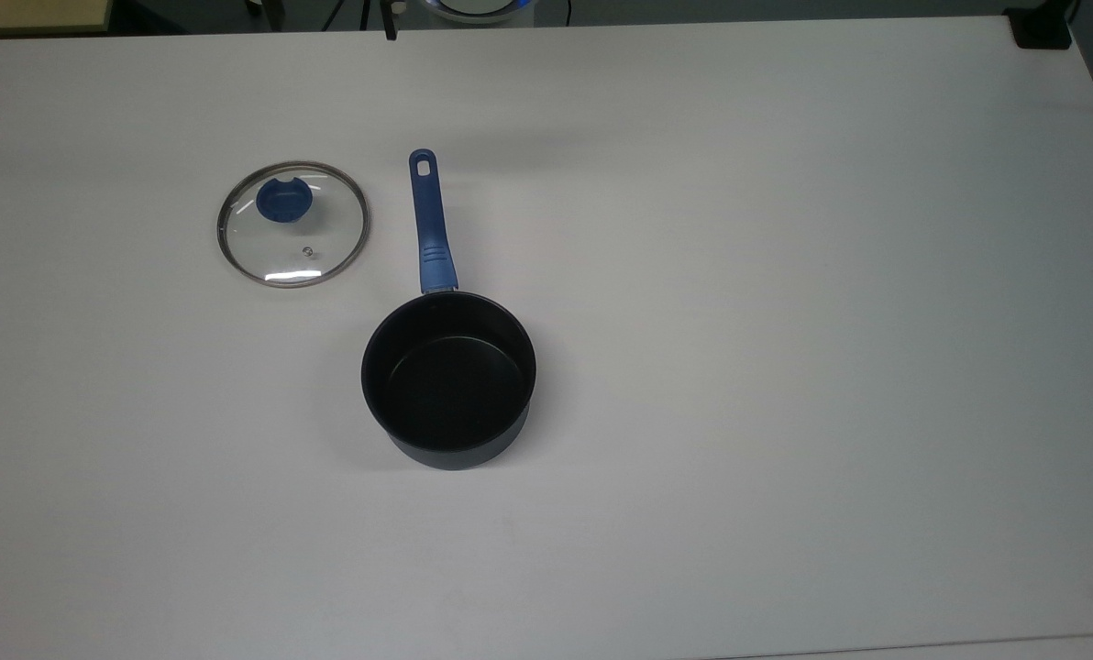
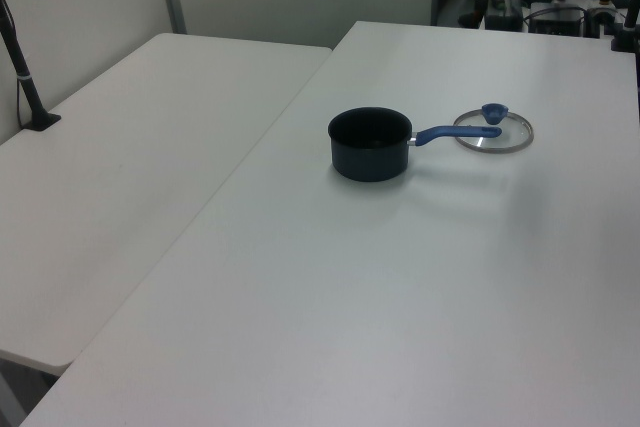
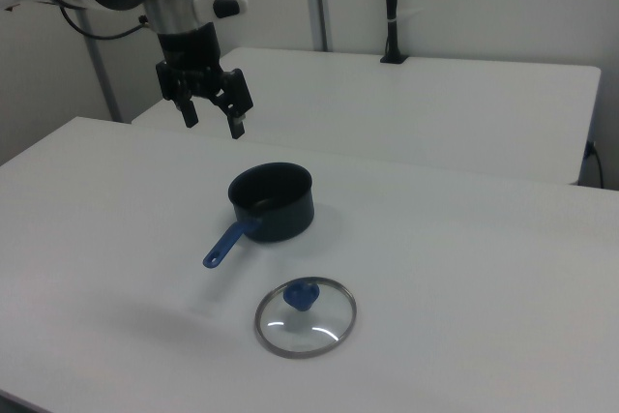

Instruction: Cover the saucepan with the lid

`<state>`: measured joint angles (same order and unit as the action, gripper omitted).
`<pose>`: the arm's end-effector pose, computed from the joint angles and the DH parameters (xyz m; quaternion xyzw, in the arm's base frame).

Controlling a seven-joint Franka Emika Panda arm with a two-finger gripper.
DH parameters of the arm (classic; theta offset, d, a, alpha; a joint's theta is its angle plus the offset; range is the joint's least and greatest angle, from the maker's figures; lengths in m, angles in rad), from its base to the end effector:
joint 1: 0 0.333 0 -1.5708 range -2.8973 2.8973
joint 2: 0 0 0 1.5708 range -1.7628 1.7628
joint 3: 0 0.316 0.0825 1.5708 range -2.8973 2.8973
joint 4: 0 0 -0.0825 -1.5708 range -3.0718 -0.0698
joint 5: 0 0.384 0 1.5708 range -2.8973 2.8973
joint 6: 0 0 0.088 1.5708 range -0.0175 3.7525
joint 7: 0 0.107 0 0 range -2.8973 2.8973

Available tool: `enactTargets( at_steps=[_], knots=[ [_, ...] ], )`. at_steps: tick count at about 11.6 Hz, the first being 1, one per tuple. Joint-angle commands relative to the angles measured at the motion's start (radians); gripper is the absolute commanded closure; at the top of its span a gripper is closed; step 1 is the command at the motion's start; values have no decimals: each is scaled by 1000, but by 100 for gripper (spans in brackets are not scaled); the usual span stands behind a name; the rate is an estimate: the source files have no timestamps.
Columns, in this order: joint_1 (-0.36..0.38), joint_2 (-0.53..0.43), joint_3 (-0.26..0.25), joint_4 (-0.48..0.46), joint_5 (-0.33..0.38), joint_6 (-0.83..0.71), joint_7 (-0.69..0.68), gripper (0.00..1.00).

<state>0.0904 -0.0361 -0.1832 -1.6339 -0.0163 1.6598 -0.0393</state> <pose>0.5491 -0.0546 0.6222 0.9992 -0.0263 0.0303 0.0069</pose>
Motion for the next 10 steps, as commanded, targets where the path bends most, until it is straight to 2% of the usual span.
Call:
enactTargets(
  at_steps=[1,7,10],
  knots=[
    [5,-10,7,-11,-11,18,-16,0],
    [3,-10,7,-12,-11,17,-16,0],
    [-24,-21,7,-21,-14,8,-40,0]
  ],
)
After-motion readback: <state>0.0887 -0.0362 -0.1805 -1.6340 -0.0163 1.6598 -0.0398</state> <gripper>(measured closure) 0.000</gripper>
